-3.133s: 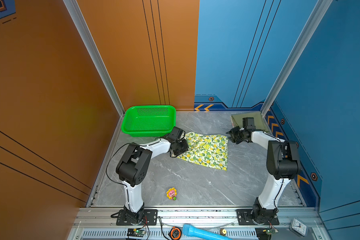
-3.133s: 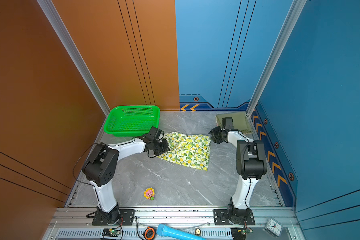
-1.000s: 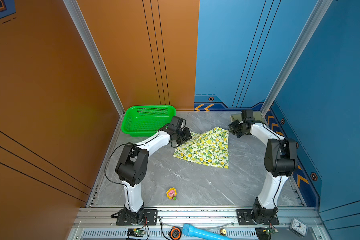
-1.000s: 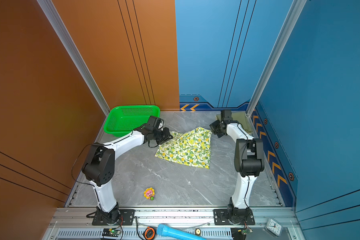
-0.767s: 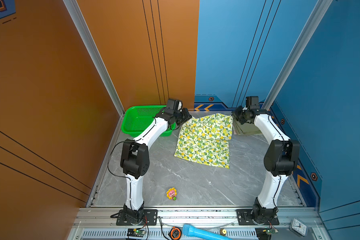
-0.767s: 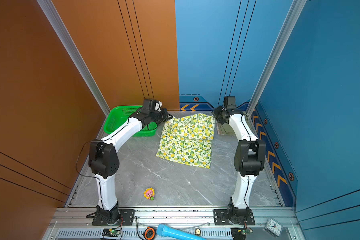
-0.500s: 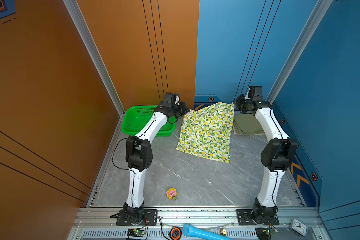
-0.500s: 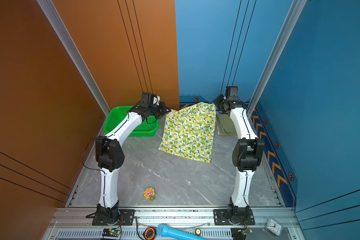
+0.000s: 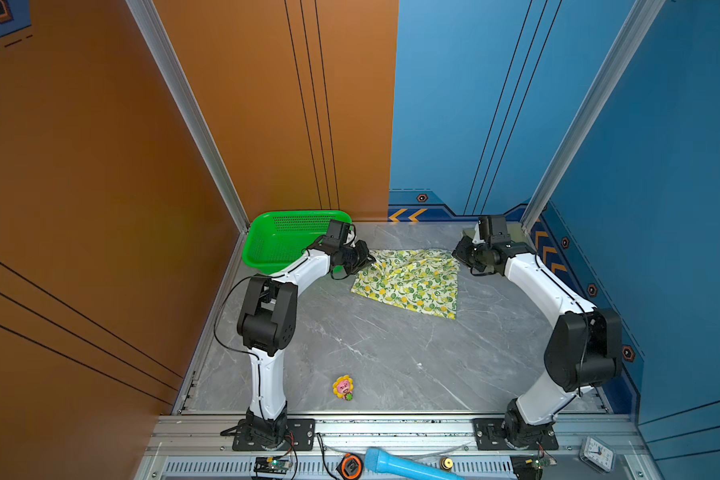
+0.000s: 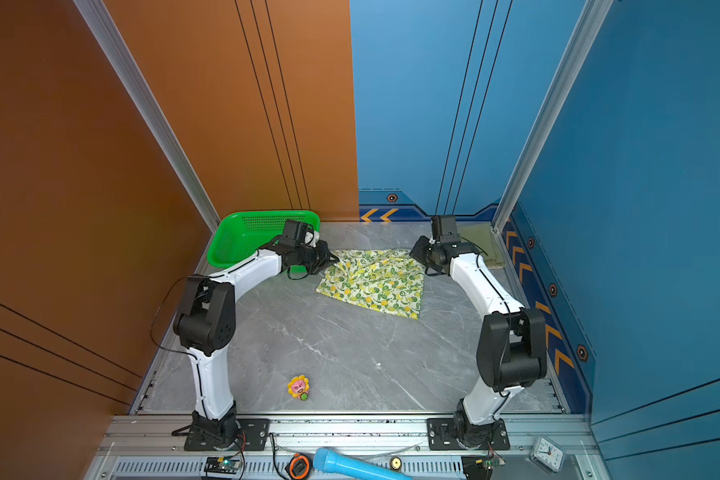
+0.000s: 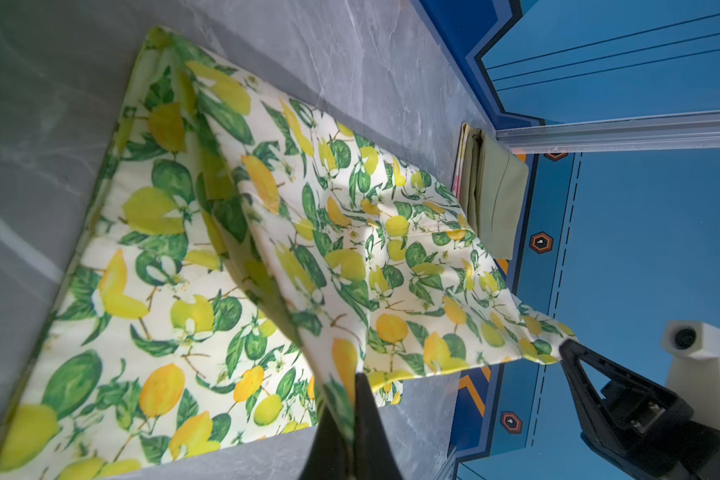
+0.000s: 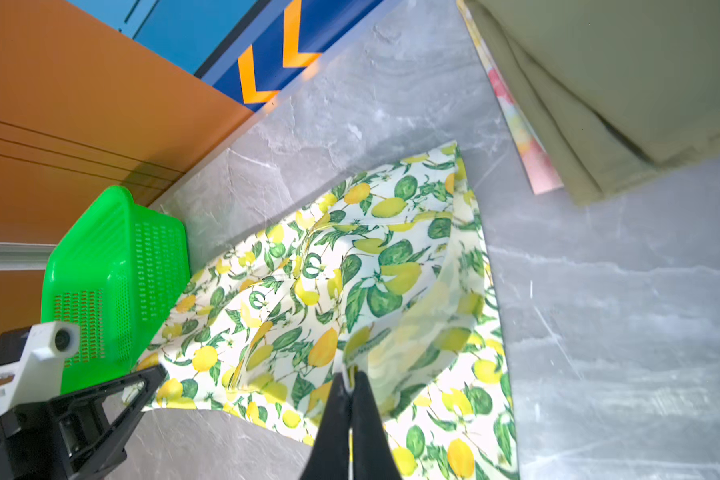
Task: Fold and stack the skirts
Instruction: 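Lay the folded skirt flat on the table with both grippers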
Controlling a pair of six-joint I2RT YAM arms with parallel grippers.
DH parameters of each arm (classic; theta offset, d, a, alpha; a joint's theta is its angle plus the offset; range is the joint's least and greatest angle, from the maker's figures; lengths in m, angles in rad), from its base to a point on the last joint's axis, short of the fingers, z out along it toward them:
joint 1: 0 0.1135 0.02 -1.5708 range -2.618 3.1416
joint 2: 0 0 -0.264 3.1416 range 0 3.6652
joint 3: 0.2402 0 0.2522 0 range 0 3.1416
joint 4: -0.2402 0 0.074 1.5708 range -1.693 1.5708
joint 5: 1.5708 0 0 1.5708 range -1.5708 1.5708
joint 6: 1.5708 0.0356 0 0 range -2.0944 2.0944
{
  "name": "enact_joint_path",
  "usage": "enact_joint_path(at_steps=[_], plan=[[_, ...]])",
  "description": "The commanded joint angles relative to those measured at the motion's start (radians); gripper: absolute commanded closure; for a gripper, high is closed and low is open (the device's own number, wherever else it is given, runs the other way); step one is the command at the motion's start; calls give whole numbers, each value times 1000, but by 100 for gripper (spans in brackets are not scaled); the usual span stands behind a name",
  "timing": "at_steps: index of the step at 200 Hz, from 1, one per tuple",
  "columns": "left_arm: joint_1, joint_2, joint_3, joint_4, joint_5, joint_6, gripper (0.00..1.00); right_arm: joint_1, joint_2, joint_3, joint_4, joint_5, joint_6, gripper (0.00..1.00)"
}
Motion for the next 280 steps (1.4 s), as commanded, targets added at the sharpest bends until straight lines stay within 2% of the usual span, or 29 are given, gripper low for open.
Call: enact_joint_path(at_steps=[1, 35, 55, 71, 87, 93, 182, 216, 257, 280], plan=[[2, -63, -67, 76, 34, 2, 100, 0, -60, -151, 100, 50, 6, 100], [5, -81, -153, 85, 33, 8, 100, 26, -86, -315, 150, 52, 12, 93], [5, -85, -184, 49, 18, 21, 100, 39, -95, -384, 163, 65, 14, 79], [7, -77, -202, 25, 11, 24, 92, 45, -114, -428, 163, 80, 19, 61], [7, -70, -216, 12, -3, 25, 73, 51, -136, -462, 165, 88, 26, 51], [7, -64, -215, -30, -11, 31, 70, 52, -142, -471, 164, 90, 29, 50], [12, 4, -158, -207, -160, 174, 67, 60, -120, -441, 106, 137, 52, 47], [3, 30, -167, -211, -199, 200, 75, 60, -138, -425, 94, 137, 38, 47], [-19, 38, -173, -226, -312, 237, 83, 61, -169, -398, 67, 123, 12, 47], [-36, 49, -173, -242, -341, 248, 94, 60, -184, -395, 54, 117, 3, 47]])
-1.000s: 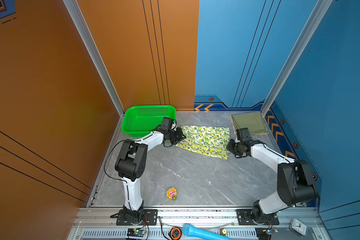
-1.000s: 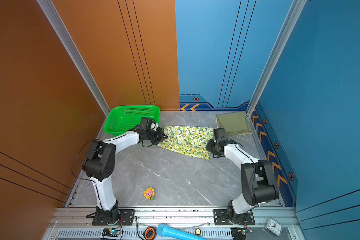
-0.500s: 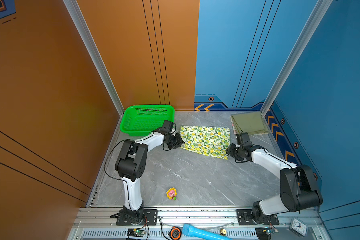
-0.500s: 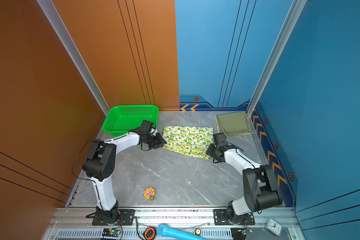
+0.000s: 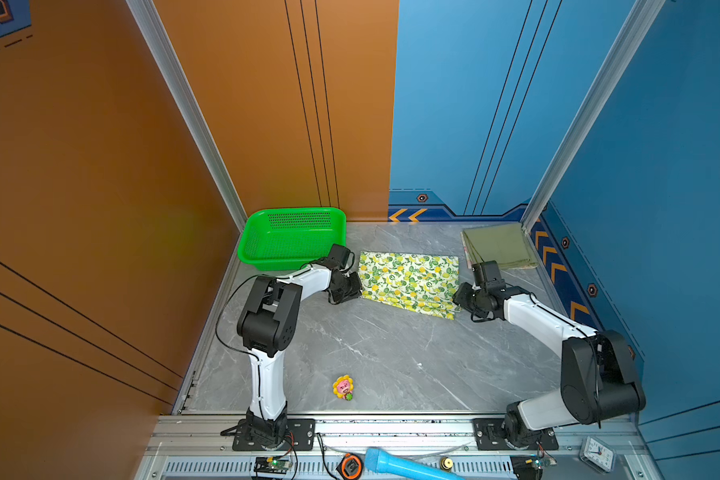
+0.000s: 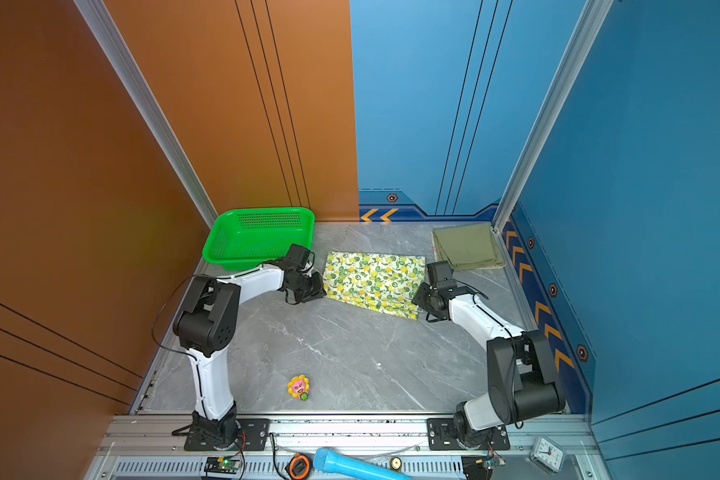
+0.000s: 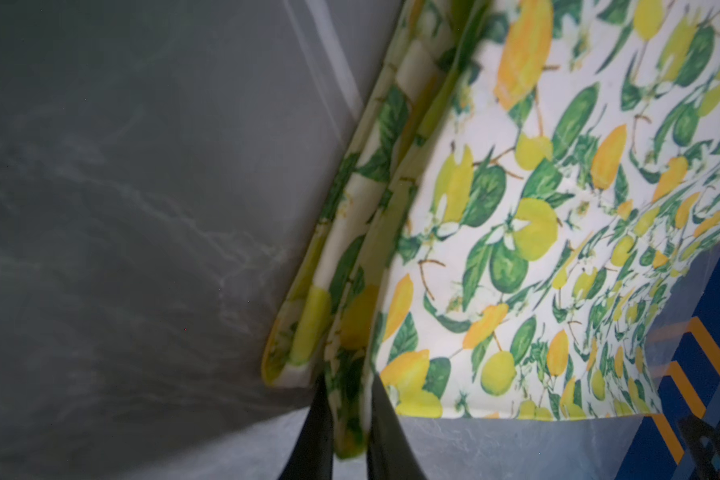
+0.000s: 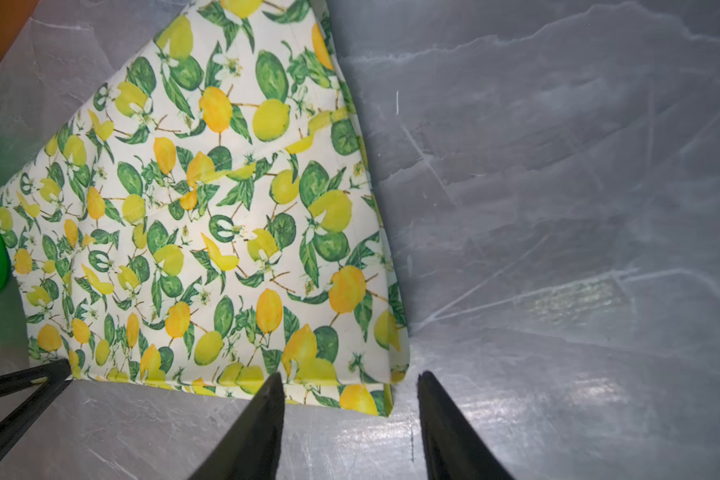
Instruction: Fold and stack the skirts
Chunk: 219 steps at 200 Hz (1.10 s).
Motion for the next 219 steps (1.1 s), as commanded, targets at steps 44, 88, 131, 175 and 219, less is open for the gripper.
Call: enact_joint_path(at_steps=[44, 88, 131, 175, 219], plan=[[-53, -10, -65, -87, -161, 38, 100, 6, -58, 22, -82, 13, -55, 46], [-117, -82, -179, -86, -183, 5, 100, 8, -94, -9, -88, 18, -65, 46], [-191, -201, -317, -86, -192, -49, 100, 9, -121, -31, -111, 16, -84, 46], [-266, -338, -448, -78, -206, -123, 100, 6, -151, -89, -114, 22, -70, 46], [-264, -350, -444, -78, -207, -119, 100, -20, -84, -104, -78, -32, 19, 47]])
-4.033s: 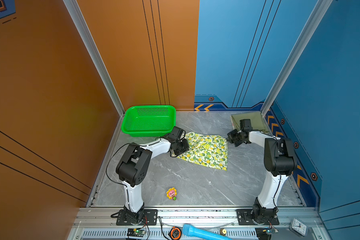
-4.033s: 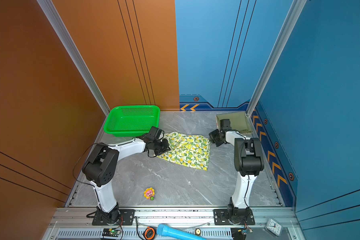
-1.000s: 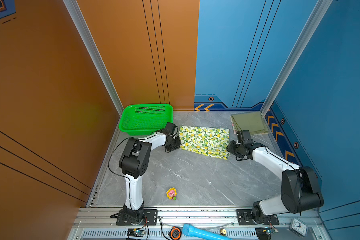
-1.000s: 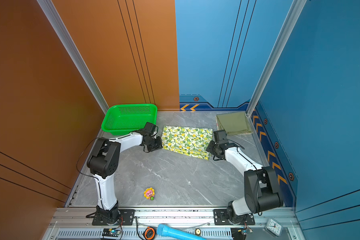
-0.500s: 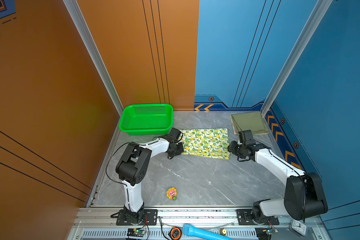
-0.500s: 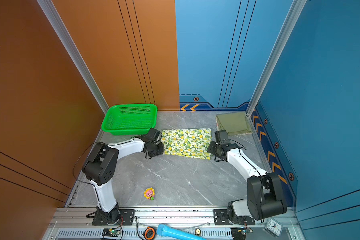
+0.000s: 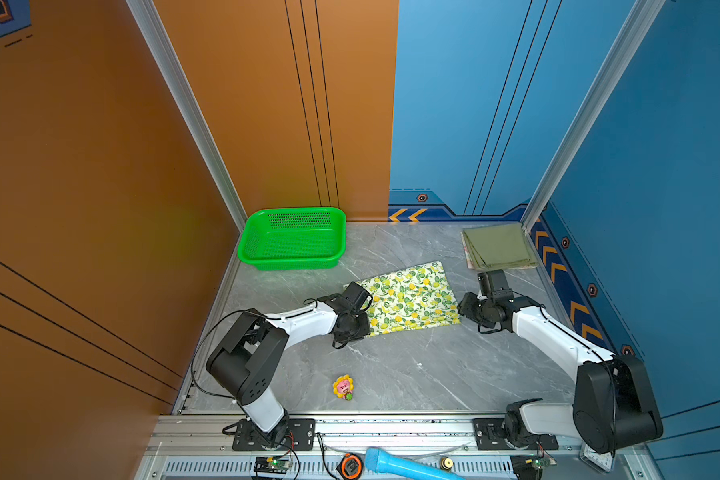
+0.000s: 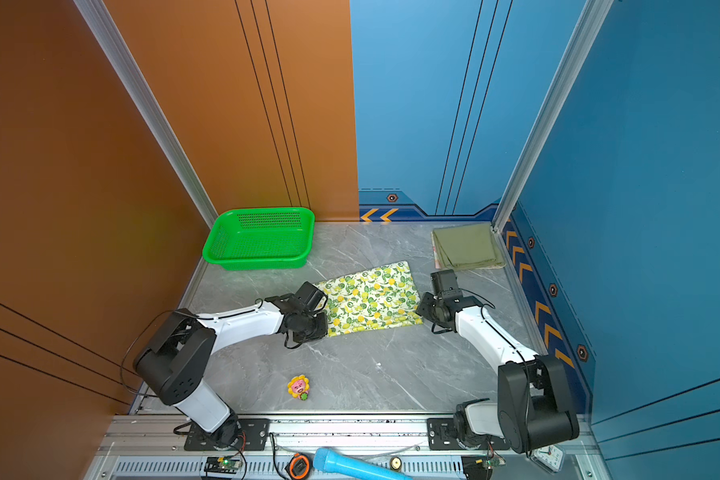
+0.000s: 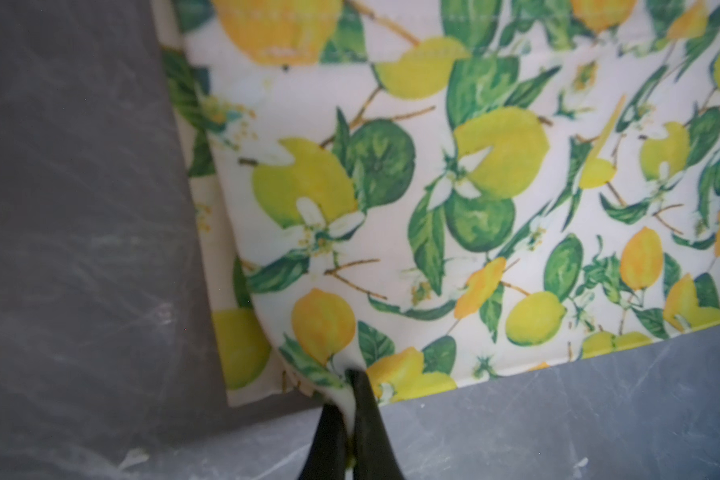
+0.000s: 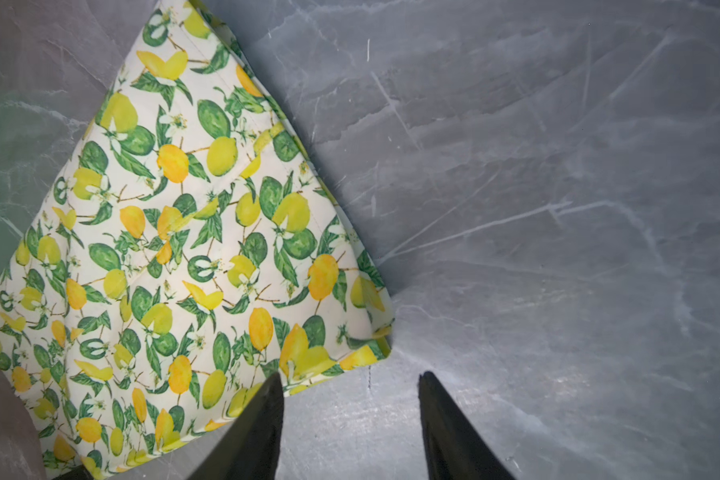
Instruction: Fold and stack the skirts
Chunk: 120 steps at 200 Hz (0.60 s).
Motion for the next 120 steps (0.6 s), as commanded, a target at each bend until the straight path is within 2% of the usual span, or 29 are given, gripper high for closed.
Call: enact_joint_path(at_steps=[1, 28, 52, 65, 83, 94, 104, 120], plan=[[1, 6, -17, -75, -31, -14, 100, -17, 46, -5, 0, -32, 62, 47], [-3, 14, -4, -75, -29, -13, 100, -24, 113, 28, 23, -59, 106, 50], [-3, 13, 3, -74, -28, -13, 100, -27, 167, 41, 50, -84, 138, 56], [-3, 13, 10, -75, -26, -11, 100, -27, 188, 45, 64, -81, 146, 65], [0, 9, 26, -75, -16, -6, 100, -33, 202, 70, 66, -70, 146, 86], [5, 4, 44, -84, -13, -1, 100, -40, 201, 91, 63, -65, 144, 95], [10, -2, 65, -94, -7, 5, 100, -43, 198, 113, 58, -57, 143, 100], [27, -17, 106, -115, 2, 17, 100, -38, 203, 164, 26, -50, 131, 100]])
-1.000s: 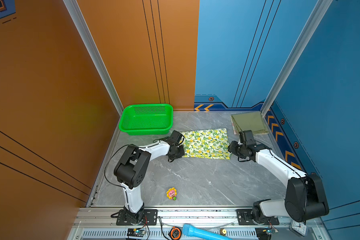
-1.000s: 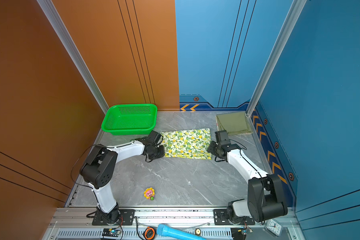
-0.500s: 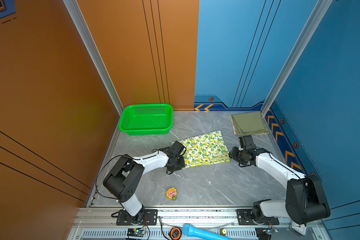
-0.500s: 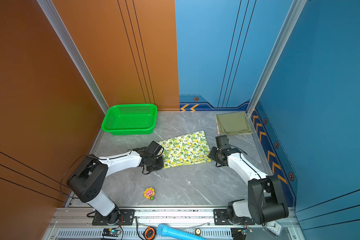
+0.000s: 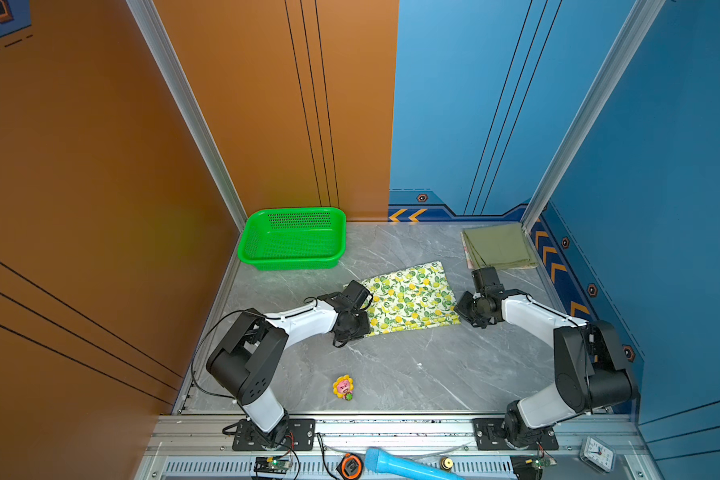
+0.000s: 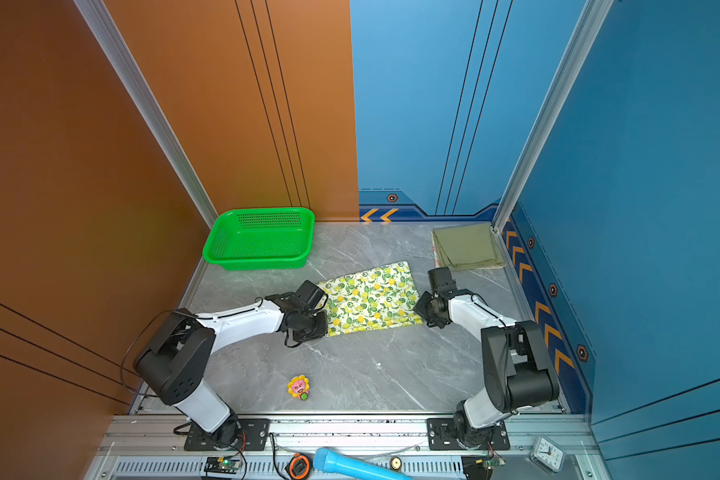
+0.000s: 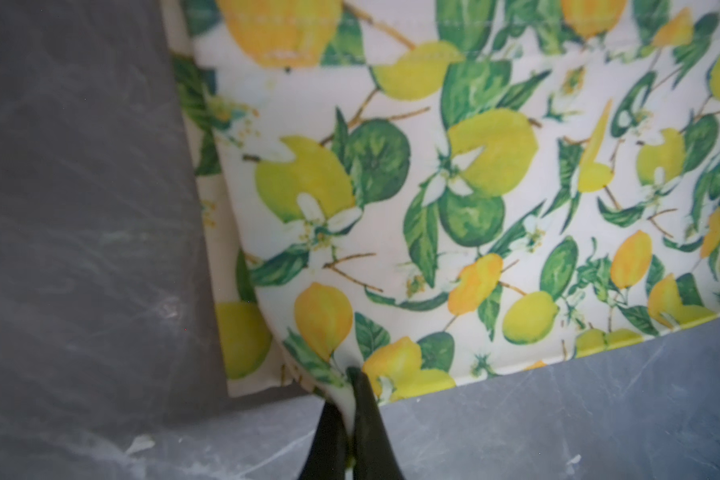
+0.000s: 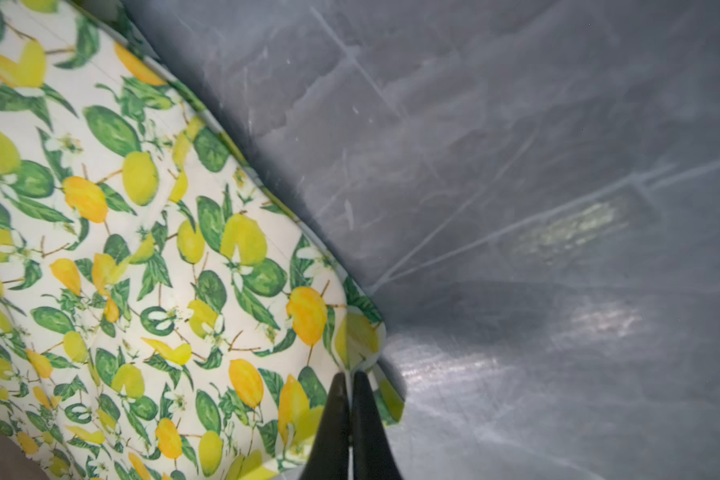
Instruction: Fold and stack the skirts
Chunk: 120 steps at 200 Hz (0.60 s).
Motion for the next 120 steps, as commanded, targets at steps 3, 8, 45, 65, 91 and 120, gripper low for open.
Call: enact_joint_path(at_steps=[3, 8, 45, 65, 91, 120], plan=[[29, -21, 71, -72, 3, 25, 100, -4, 8, 93, -19, 25, -5, 100], [37, -27, 83, -76, 8, 29, 100, -2, 12, 107, -24, 25, -6, 100], [135, -29, 186, -97, 74, 65, 100, 24, 33, 202, -55, 27, -4, 100], [170, -32, 215, -106, 86, 84, 100, 41, 28, 209, -61, 31, -2, 100], [198, -20, 188, -108, 95, 102, 100, 69, 16, 164, -62, 64, -14, 100], [193, -19, 100, -66, 104, 85, 100, 77, 5, 66, -31, 79, -20, 100]])
